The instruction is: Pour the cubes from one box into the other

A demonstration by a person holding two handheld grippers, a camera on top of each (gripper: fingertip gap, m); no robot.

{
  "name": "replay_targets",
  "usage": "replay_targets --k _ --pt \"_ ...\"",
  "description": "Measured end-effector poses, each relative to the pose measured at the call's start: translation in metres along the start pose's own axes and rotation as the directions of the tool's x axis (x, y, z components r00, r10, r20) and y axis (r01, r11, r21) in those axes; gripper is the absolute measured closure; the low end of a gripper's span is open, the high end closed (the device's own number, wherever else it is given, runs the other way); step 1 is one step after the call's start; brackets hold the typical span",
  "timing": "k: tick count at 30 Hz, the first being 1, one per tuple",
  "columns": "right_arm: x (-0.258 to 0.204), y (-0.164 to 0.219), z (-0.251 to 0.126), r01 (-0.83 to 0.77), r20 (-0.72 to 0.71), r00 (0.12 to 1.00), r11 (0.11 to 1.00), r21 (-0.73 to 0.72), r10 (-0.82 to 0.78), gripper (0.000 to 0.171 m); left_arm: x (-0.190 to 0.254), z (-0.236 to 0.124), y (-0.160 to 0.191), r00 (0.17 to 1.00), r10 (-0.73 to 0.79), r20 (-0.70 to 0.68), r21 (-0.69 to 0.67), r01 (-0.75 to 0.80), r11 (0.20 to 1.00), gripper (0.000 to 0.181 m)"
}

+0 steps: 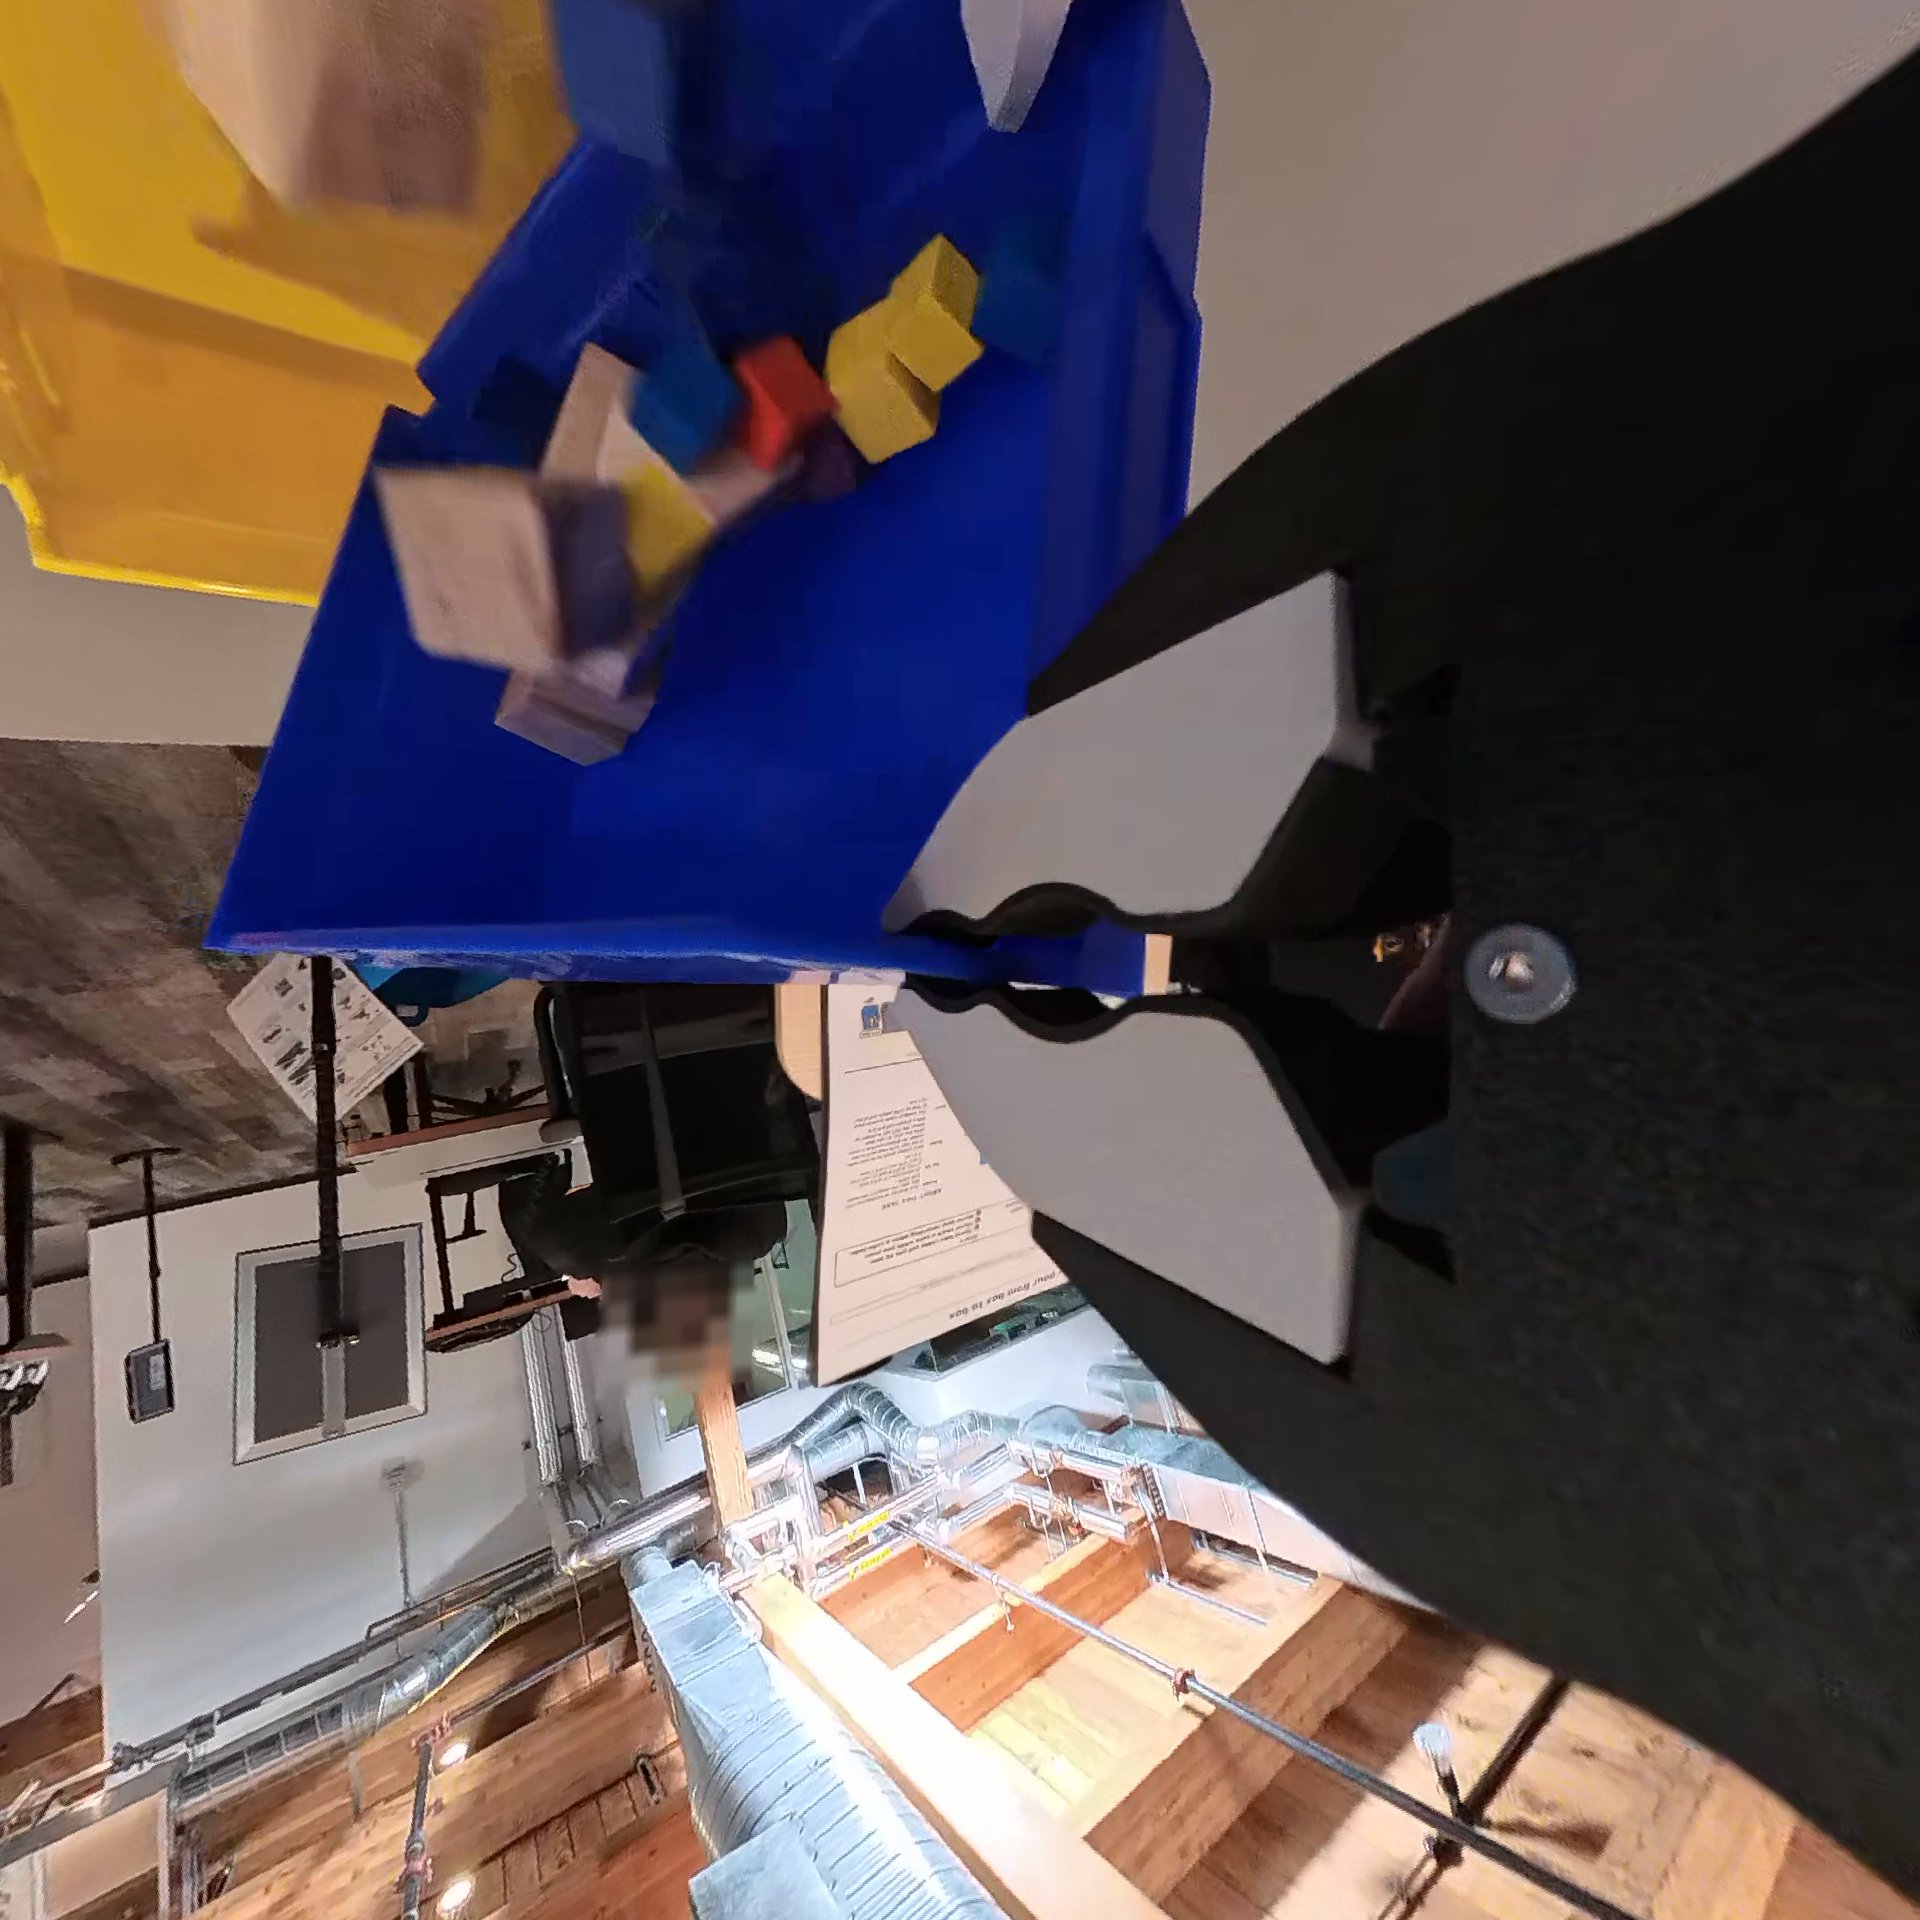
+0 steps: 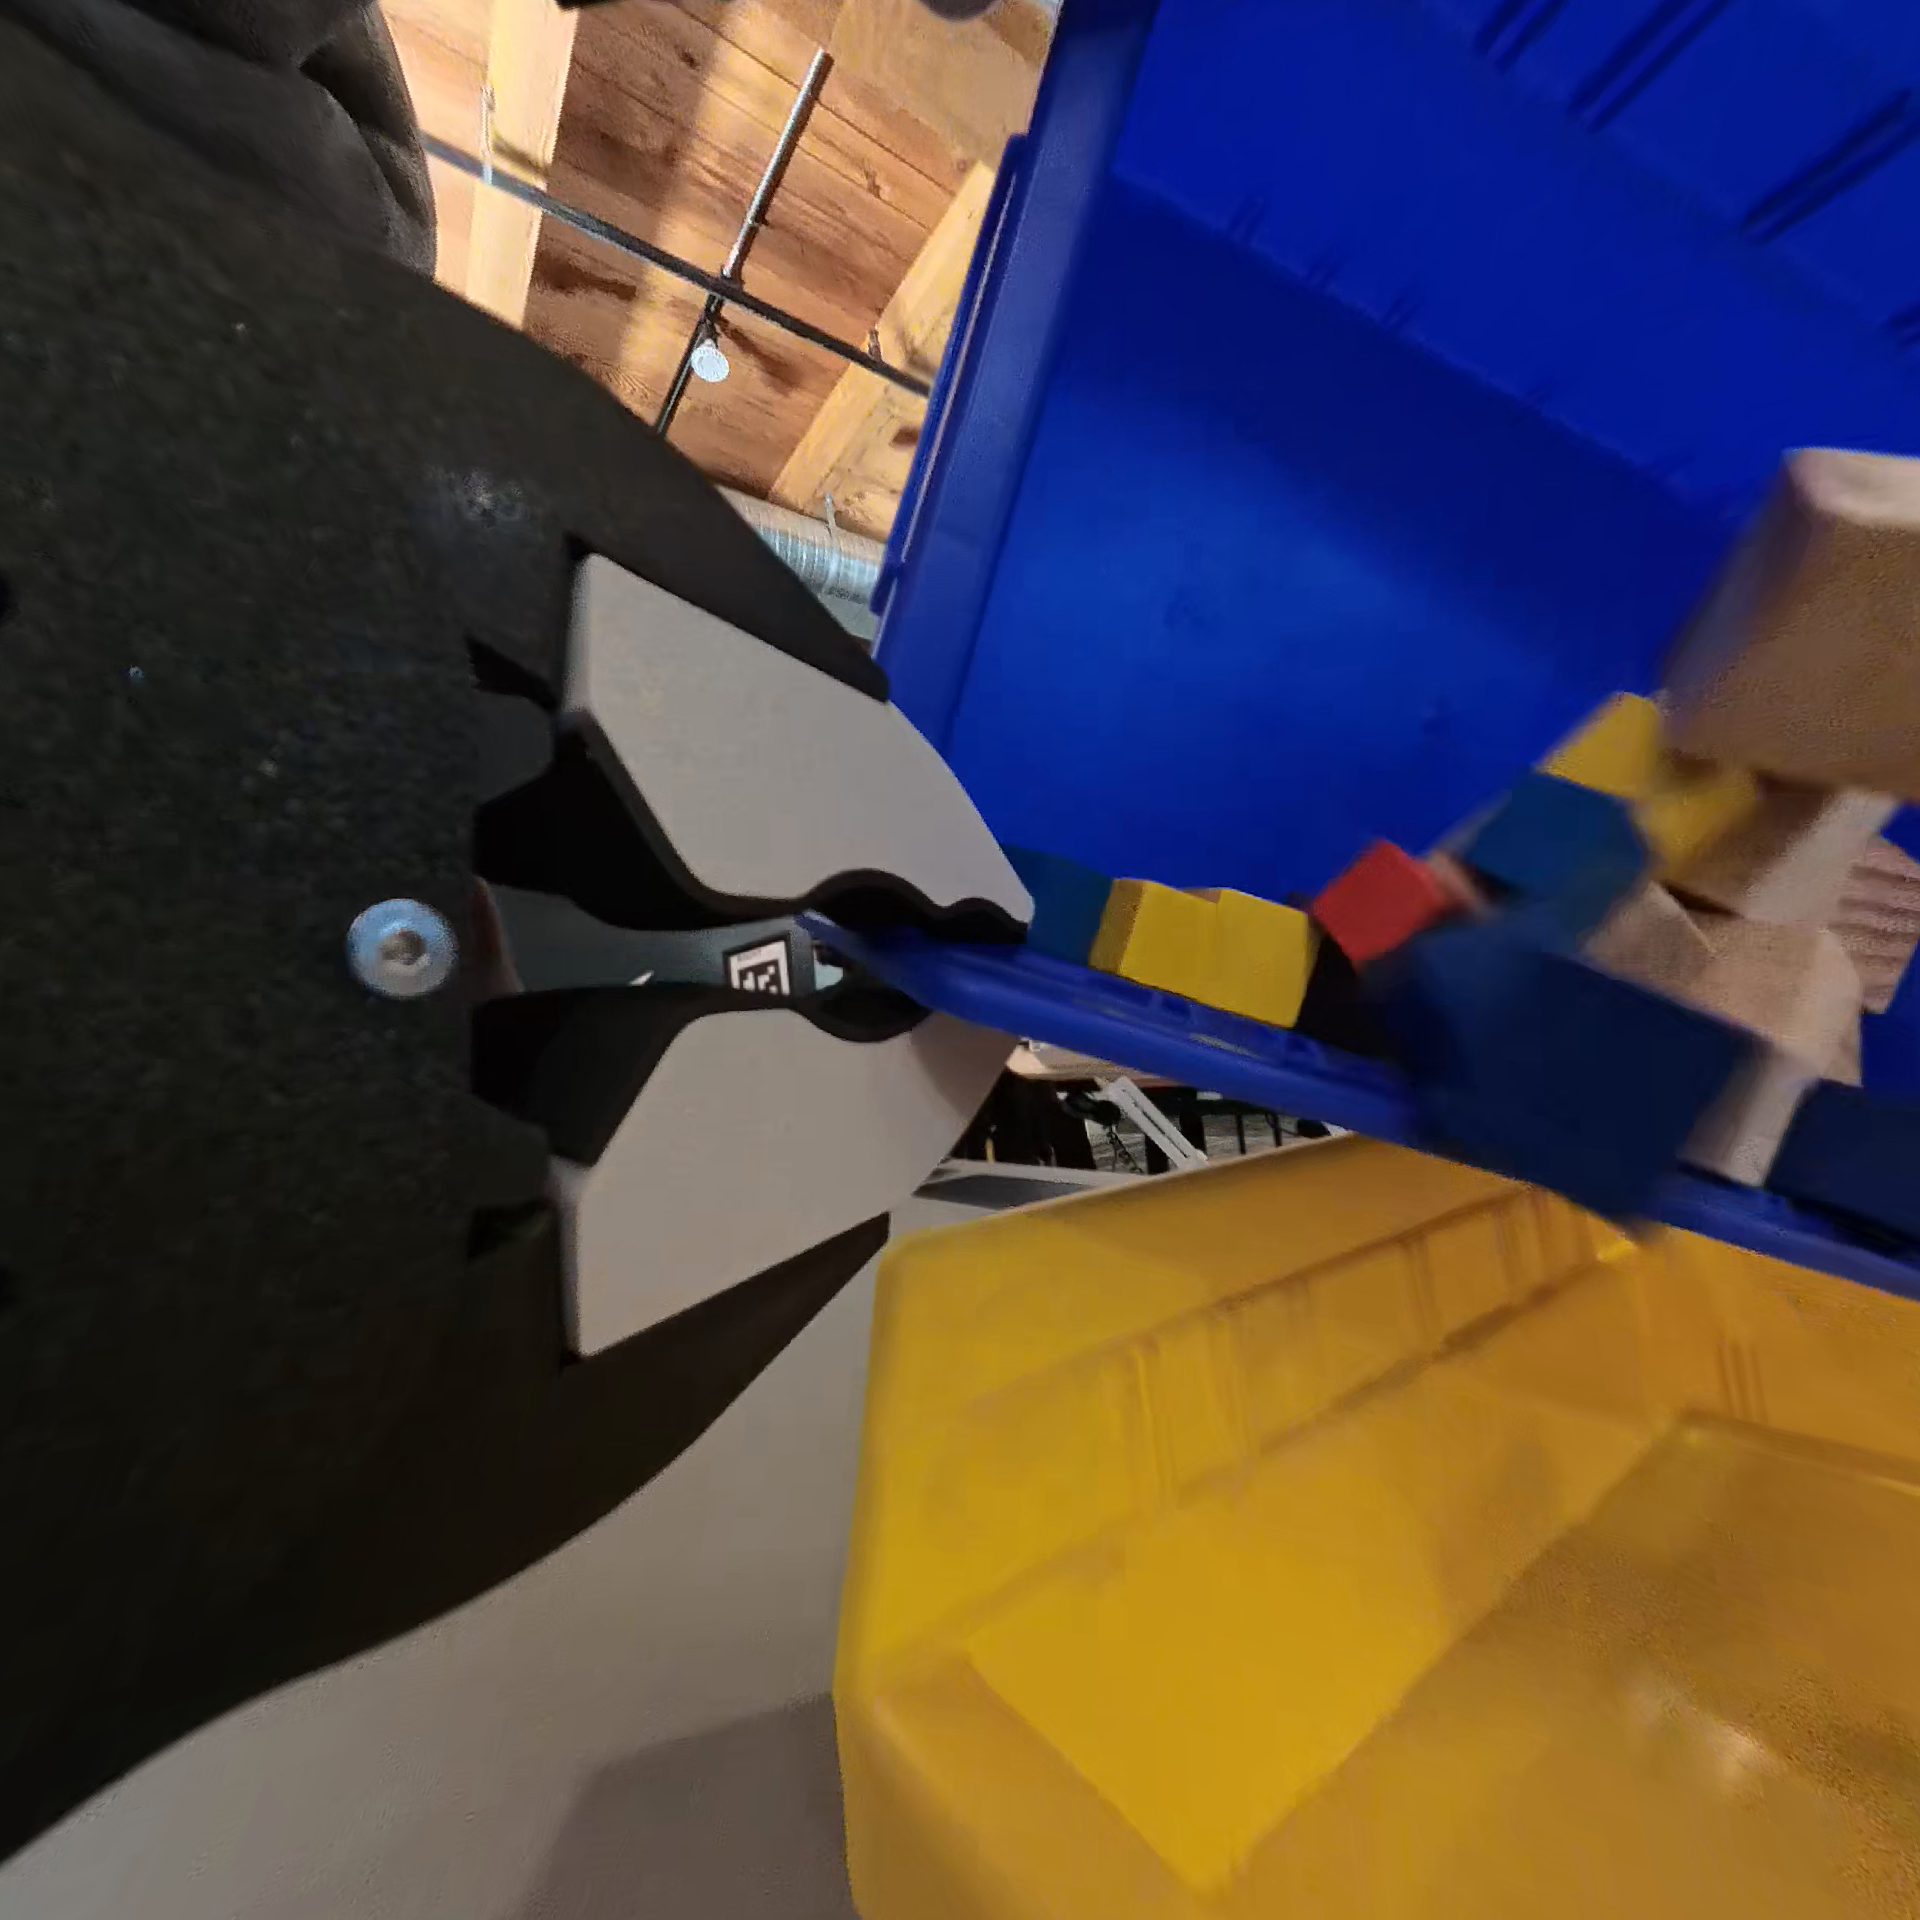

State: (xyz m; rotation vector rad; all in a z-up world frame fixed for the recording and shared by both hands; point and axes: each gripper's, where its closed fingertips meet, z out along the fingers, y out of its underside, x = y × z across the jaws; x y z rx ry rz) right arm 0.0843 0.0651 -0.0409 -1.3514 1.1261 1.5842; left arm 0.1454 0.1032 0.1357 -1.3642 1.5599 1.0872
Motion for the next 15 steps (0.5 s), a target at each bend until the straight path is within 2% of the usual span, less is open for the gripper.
replay_targets --k 15 --pt "0.003 -0.006 -0.004 -0.14 0.092 0.984 0.986 -0.095 0.149 0.167 0.011 0.0 -0.035 0.991 0.13 0.026 -0.043 -0.129 0.991 0.178"
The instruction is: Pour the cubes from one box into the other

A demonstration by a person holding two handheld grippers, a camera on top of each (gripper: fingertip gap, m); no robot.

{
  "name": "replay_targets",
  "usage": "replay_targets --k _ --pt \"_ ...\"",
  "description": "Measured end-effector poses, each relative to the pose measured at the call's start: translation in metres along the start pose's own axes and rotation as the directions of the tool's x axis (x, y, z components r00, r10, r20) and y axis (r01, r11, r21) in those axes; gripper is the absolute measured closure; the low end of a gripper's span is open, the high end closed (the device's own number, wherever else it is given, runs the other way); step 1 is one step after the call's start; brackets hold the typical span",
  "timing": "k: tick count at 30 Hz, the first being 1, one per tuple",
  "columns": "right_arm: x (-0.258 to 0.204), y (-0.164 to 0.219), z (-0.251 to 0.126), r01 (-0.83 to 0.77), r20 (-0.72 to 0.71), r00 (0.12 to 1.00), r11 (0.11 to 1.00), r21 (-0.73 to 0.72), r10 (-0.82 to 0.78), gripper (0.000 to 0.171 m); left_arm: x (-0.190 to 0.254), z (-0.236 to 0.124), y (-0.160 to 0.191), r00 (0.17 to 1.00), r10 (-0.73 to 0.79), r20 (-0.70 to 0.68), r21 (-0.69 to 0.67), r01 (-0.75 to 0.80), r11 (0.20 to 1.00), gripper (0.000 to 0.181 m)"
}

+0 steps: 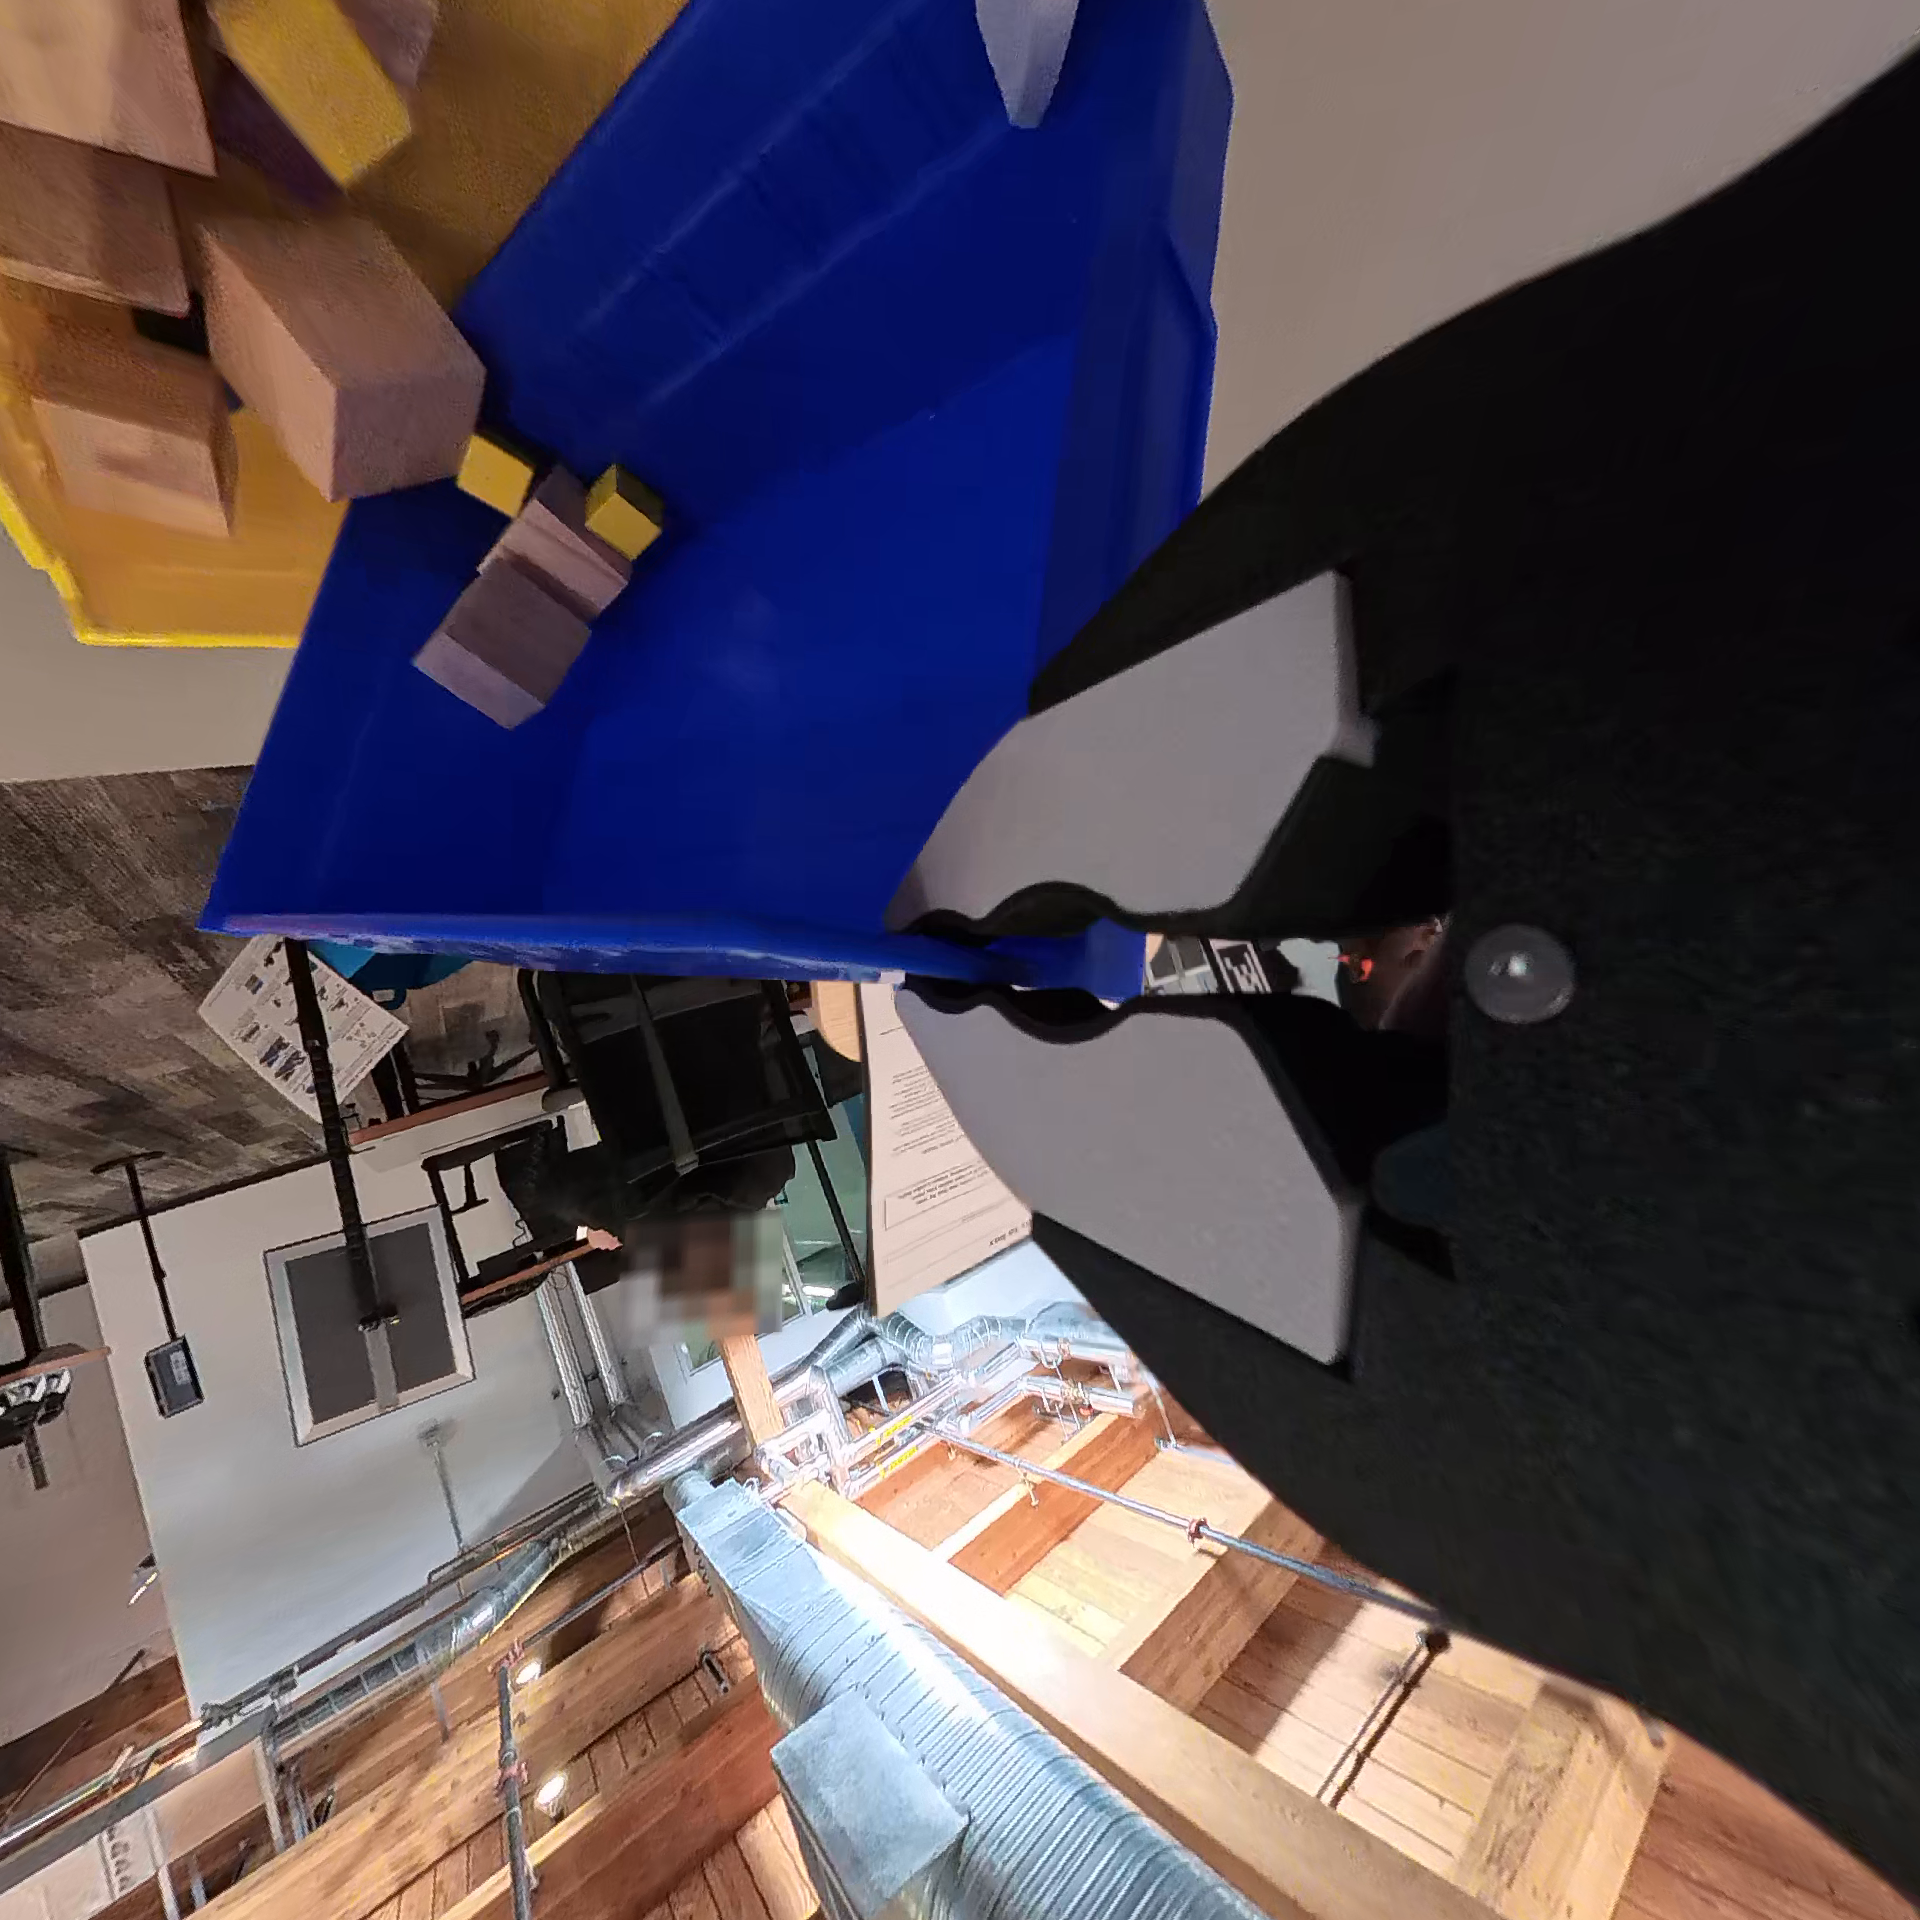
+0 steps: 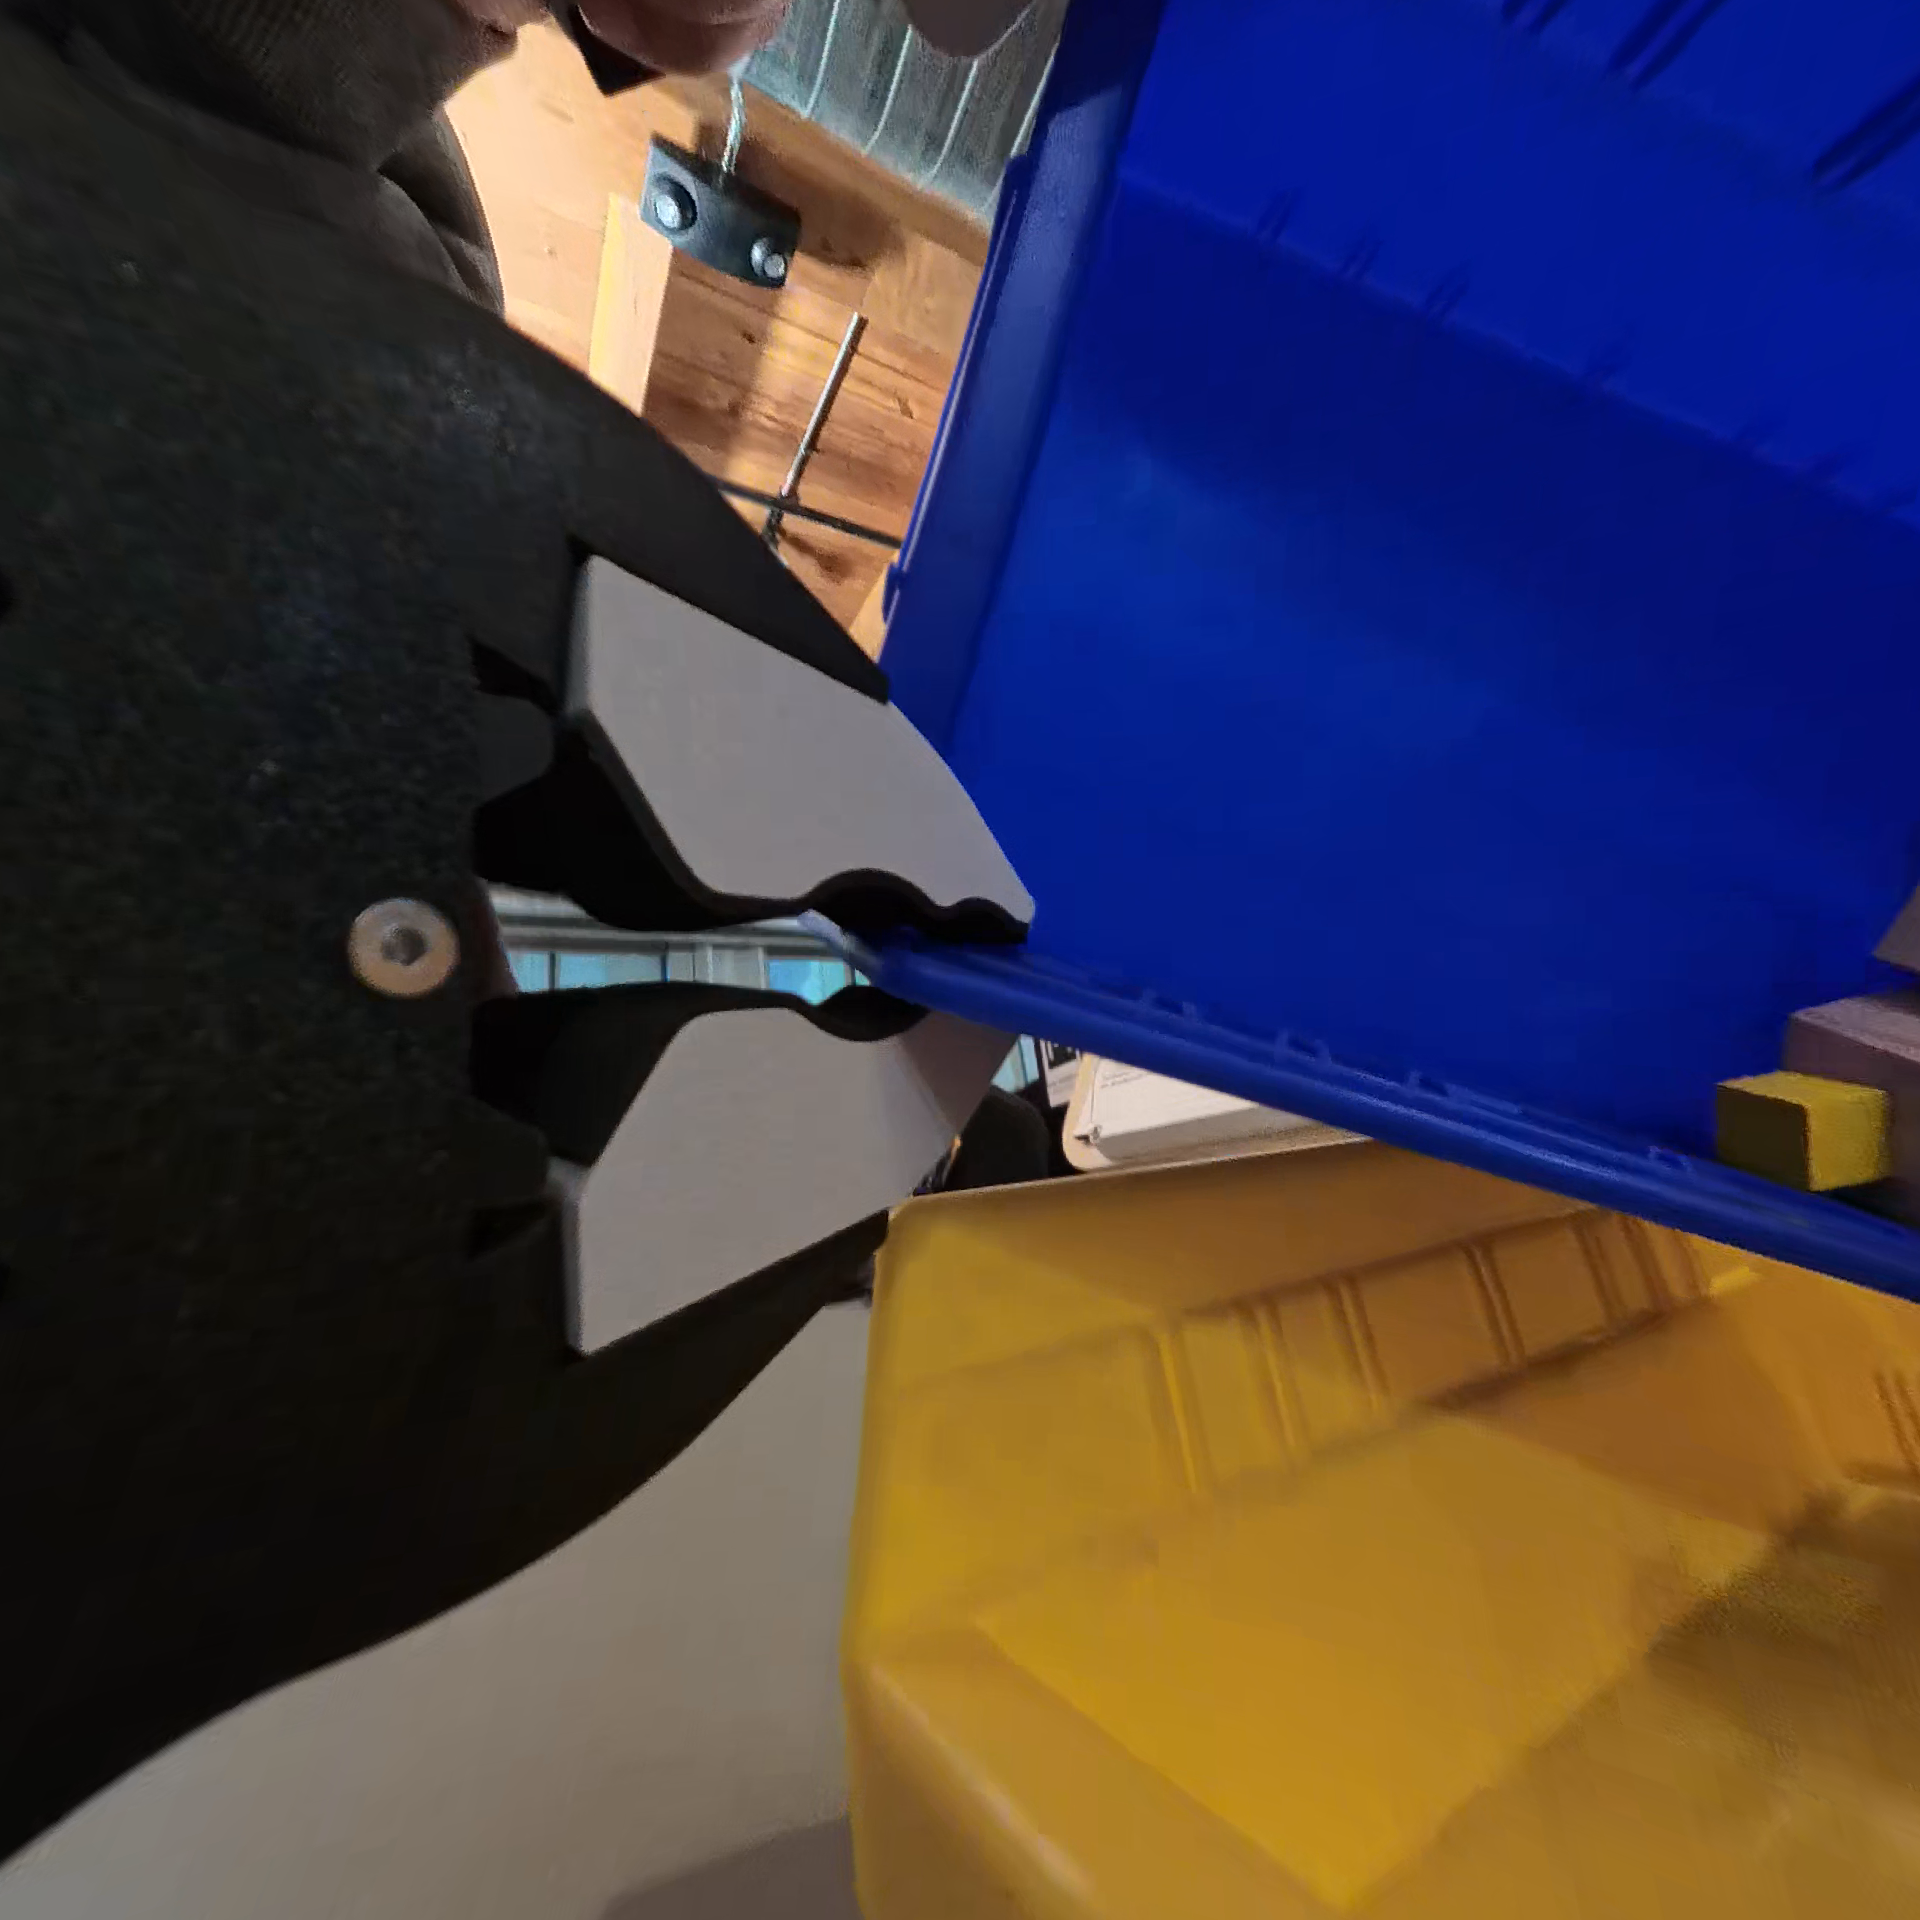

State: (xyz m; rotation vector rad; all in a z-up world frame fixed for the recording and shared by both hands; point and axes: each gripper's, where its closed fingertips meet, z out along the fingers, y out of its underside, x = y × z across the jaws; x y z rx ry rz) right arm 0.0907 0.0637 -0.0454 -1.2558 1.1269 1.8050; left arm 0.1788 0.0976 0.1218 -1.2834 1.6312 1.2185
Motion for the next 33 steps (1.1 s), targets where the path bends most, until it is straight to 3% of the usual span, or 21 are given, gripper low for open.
replay_targets --k 10,24,28,30,33 --pt "-0.018 0.013 0.006 -0.034 0.071 0.997 0.998 -0.044 0.037 0.166 -0.015 -0.017 0.004 0.997 0.07 0.037 -0.057 -0.068 0.996 0.178" --pt "-0.037 0.063 0.026 -0.038 0.127 0.99 0.991 -0.126 0.054 0.167 -0.032 -0.038 0.055 0.995 0.067 0.079 -0.092 -0.06 0.994 0.177" --pt "-0.042 0.074 0.029 0.088 0.088 0.993 0.989 -0.117 -0.078 0.167 -0.041 -0.047 0.09 0.995 -0.046 0.084 -0.05 0.051 0.997 0.177" --pt "-0.043 0.08 0.03 0.229 0.048 0.973 0.967 -0.108 -0.225 0.167 -0.043 -0.052 0.123 0.983 -0.166 0.08 -0.005 0.167 0.986 0.177" --pt "-0.044 0.086 0.032 0.505 -0.054 0.859 0.86 -0.07 -0.509 0.167 -0.033 -0.055 0.189 0.903 -0.429 0.031 0.081 0.425 0.901 0.177"
